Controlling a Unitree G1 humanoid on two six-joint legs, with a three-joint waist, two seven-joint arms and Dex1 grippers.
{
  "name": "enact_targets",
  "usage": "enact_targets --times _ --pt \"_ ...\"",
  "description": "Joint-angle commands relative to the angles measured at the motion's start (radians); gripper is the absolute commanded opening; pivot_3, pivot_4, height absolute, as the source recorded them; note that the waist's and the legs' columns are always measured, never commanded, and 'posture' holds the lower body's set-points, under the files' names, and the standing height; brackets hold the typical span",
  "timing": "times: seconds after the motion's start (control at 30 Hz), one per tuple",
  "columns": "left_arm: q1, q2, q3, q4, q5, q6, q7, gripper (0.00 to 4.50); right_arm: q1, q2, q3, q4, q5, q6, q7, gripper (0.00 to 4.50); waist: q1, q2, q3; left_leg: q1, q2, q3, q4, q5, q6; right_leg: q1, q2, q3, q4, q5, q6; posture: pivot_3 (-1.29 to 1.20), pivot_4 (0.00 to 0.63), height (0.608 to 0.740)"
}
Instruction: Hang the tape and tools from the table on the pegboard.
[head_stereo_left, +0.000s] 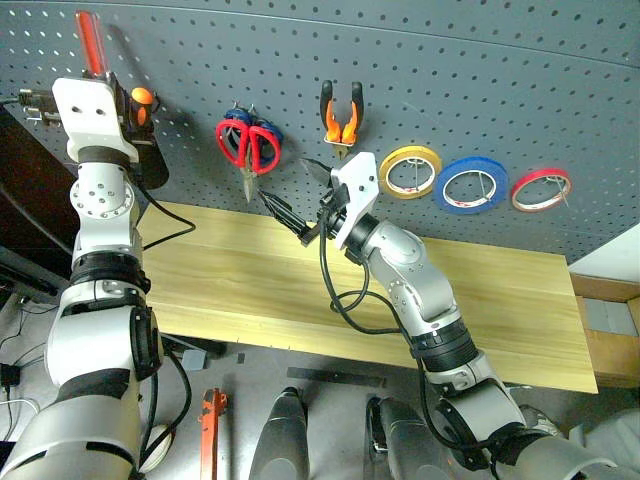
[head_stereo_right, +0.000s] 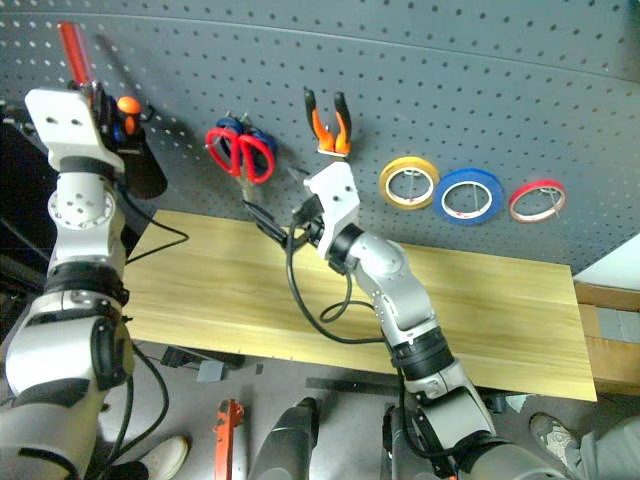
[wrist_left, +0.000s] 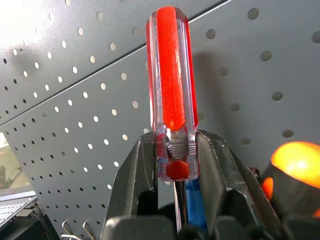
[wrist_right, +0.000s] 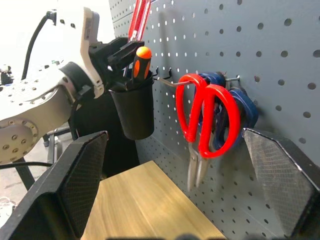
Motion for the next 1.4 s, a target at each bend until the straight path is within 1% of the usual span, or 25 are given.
enact_targets --times 0.03,0.13,0.33,0.7,0.77,0.87,1.07,1.1,1.4 --pt "0.035 0.005 0.035 -0.104 -0.027 0.035 0.033 0.76 -0.015 0.004 -0.010 -0.019 0.005 -0.025 0.012 4.50 -0.003 0.000 0.000 0.000 0.000 0.000 0.000 0.000 0.000 0.000 0.000 0.000 0.000 0.000 0.000 0.25 0.278 0.740" --pt "0.050 0.004 0.042 -0.154 -0.033 0.068 0.036 0.76 -0.015 0.003 -0.011 -0.019 0.005 -0.027 0.017 4.50 -0.005 0.000 0.000 0.000 0.000 0.000 0.000 0.000 0.000 0.000 0.000 0.000 0.000 0.000 0.000 0.25 0.270 0.740" --pt "0.046 0.007 0.046 -0.193 -0.033 0.100 0.047 0.76 -0.023 0.007 -0.012 -0.001 0.002 -0.043 0.026 4.50 -0.004 -0.001 -0.001 0.000 0.000 0.000 0.000 0.000 0.000 0.000 0.000 0.000 0.000 0.000 0.000 0.26 0.252 0.740" --pt "0.085 0.006 0.057 -0.302 -0.038 0.157 0.055 0.76 -0.036 0.001 -0.018 0.022 0.001 -0.072 0.030 4.50 -0.002 -0.004 -0.003 -0.001 0.000 0.000 0.000 0.000 -0.001 -0.001 -0.001 0.000 0.000 0.000 0.000 0.27 0.224 0.740" --pt "0.089 0.005 0.057 -0.314 -0.039 0.165 0.059 1.48 -0.037 0.005 -0.016 0.024 0.000 -0.075 0.031 4.50 -0.001 -0.005 -0.003 -0.001 0.000 0.000 0.000 0.000 -0.001 -0.001 -0.001 -0.001 0.000 0.000 0.000 0.28 0.220 0.740" --pt "0.092 0.004 0.058 -0.325 -0.041 0.175 0.062 2.38 -0.042 0.009 -0.015 0.030 0.000 -0.080 0.031 4.50 0.003 -0.005 -0.004 -0.001 0.000 0.000 0.000 0.001 -0.001 -0.001 -0.001 -0.001 0.000 0.000 0.000 0.28 0.216 0.740" --pt "0.093 0.008 0.063 -0.331 -0.040 0.184 0.063 4.40 -0.059 0.006 -0.023 0.051 0.003 -0.094 0.034 4.50 0.020 -0.007 -0.005 -0.001 0.000 0.000 0.000 0.001 -0.002 -0.001 -0.001 -0.001 0.000 0.000 0.000 0.28 0.214 0.740" --pt "0.093 0.008 0.064 -0.332 -0.040 0.185 0.064 4.45 -0.060 0.005 -0.023 0.052 0.003 -0.095 0.035 4.50 0.020 -0.008 -0.005 -0.001 0.000 0.000 0.000 0.001 -0.002 -0.001 -0.001 -0.001 0.000 0.000 0.000 0.28 0.215 0.740" --pt "0.105 0.001 0.077 -0.359 -0.048 0.206 0.052 4.45 -0.063 0.006 -0.026 0.063 0.002 -0.102 0.038 4.50 0.031 -0.008 -0.006 -0.001 0.000 0.000 0.000 0.003 -0.005 -0.001 -0.001 -0.001 0.000 0.000 0.000 0.29 0.215 0.740"
